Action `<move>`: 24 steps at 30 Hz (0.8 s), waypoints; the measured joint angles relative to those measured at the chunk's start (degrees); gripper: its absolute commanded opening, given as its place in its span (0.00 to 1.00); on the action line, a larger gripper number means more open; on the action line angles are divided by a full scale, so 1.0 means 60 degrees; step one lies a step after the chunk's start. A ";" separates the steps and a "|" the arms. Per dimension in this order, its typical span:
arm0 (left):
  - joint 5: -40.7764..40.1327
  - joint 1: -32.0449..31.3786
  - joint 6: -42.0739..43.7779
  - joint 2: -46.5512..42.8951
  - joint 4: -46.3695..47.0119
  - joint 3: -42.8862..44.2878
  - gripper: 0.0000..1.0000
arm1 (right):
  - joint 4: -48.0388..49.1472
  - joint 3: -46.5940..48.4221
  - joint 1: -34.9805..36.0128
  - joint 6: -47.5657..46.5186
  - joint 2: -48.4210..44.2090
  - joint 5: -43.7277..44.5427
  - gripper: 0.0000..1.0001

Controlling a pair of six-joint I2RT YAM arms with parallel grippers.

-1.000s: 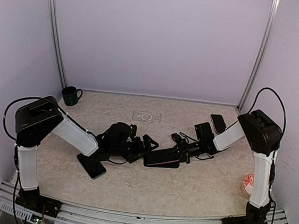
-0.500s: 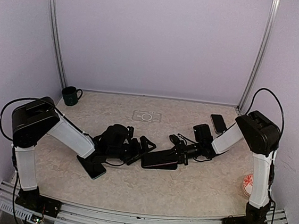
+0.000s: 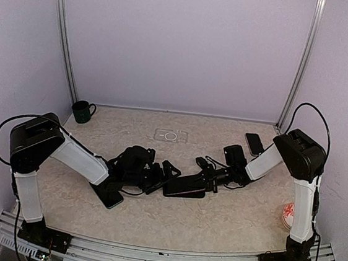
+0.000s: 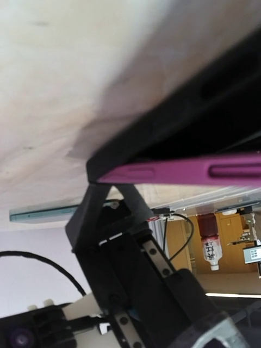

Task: Put the phone into the phone case
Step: Install the phone into the phone case.

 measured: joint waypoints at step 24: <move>-0.0040 -0.0288 0.0339 -0.0350 -0.1064 0.0117 0.99 | 0.0517 -0.0095 0.0087 0.0189 0.0029 0.0189 0.00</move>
